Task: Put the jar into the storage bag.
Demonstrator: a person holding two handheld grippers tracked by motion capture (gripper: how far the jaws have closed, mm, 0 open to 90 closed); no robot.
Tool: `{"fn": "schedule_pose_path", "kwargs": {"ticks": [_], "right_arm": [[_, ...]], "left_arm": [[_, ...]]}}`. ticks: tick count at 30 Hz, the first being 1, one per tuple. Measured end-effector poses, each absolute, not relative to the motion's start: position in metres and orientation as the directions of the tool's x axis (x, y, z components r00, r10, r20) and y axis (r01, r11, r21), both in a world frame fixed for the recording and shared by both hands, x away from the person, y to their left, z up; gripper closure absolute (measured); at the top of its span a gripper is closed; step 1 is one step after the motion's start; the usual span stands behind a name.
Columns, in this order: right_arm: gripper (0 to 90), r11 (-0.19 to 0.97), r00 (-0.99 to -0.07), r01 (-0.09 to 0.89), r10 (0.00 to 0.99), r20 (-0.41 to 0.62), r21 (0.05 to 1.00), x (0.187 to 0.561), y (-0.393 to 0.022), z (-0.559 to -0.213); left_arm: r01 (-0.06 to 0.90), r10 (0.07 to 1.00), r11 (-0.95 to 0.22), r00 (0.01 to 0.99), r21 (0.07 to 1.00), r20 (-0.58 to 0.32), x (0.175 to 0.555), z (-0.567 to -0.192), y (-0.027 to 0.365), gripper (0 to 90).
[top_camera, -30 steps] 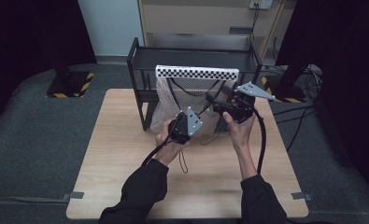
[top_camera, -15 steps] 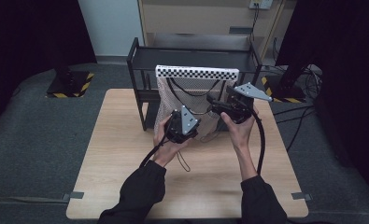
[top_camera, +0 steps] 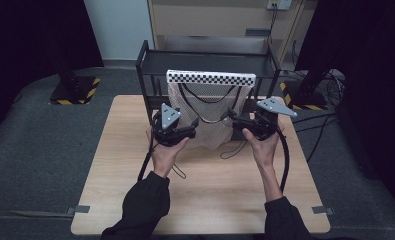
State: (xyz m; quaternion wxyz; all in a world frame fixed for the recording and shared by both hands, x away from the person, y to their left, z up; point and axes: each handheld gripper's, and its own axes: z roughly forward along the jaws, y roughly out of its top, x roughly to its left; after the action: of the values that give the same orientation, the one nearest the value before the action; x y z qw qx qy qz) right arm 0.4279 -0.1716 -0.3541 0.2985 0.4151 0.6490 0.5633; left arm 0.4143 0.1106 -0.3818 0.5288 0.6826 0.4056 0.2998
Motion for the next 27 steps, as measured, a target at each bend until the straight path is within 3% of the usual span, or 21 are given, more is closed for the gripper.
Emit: {"fn": "schedule_pose_path", "kwargs": {"ticks": [3, 27], "right_arm": [[10.6, 0.018, -0.471, 0.207, 0.878, 0.083, 0.978, 0.425, -0.178, -0.356], [6.3, 0.002, -0.461, 0.268, 0.878, 0.127, 0.964, 0.391, -0.209, -0.406]], "left_arm": [[0.259, 0.877, -0.074, 0.477, 0.963, -0.060, 0.415, -0.384, 0.118, 23.4], [0.248, 0.904, -0.101, 0.426, 0.964, -0.014, 0.385, -0.399, 0.142, 17.6]]}}
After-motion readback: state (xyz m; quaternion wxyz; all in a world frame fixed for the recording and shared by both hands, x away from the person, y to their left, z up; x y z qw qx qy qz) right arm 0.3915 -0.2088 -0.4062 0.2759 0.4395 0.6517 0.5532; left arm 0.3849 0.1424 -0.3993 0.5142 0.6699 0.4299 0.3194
